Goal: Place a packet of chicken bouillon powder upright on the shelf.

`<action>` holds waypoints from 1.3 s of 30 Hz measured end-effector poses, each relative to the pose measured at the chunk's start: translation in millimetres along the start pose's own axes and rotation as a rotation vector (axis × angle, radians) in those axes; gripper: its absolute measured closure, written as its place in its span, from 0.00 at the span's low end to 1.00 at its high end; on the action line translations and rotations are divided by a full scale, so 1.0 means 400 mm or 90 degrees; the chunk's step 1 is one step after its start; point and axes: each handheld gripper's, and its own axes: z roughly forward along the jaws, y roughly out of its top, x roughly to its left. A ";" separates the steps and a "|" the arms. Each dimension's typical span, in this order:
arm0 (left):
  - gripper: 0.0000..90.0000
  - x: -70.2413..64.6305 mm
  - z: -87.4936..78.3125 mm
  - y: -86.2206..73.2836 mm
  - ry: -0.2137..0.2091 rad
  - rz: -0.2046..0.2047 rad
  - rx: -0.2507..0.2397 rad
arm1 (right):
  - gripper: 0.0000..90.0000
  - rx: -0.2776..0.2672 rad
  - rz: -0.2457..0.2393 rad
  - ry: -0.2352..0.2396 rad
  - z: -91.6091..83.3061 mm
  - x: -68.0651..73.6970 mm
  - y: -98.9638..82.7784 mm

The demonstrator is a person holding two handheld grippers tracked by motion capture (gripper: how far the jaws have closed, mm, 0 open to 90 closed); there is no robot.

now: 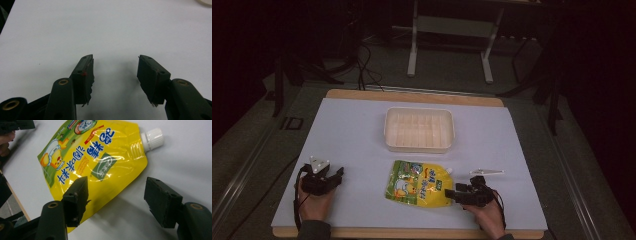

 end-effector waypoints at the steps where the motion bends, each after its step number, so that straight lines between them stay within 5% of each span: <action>1: 0.52 0.000 0.000 0.000 0.000 0.001 0.001 | 0.40 0.001 0.001 0.002 0.003 0.001 -0.001; 13: 0.52 -0.001 0.001 0.001 0.000 0.004 0.003 | 0.44 0.031 0.014 0.047 0.032 0.004 0.019; 25: 0.52 -0.002 0.002 0.001 -0.003 0.006 0.004 | 0.49 0.026 0.030 0.055 0.064 -0.003 0.053; 32: 0.52 -0.002 0.002 0.001 -0.004 0.007 0.004 | 0.66 0.028 0.048 0.061 0.089 -0.006 0.075; 39: 0.52 -0.002 0.002 0.001 -0.003 0.009 0.006 | 0.84 0.001 0.048 0.105 0.065 0.005 0.101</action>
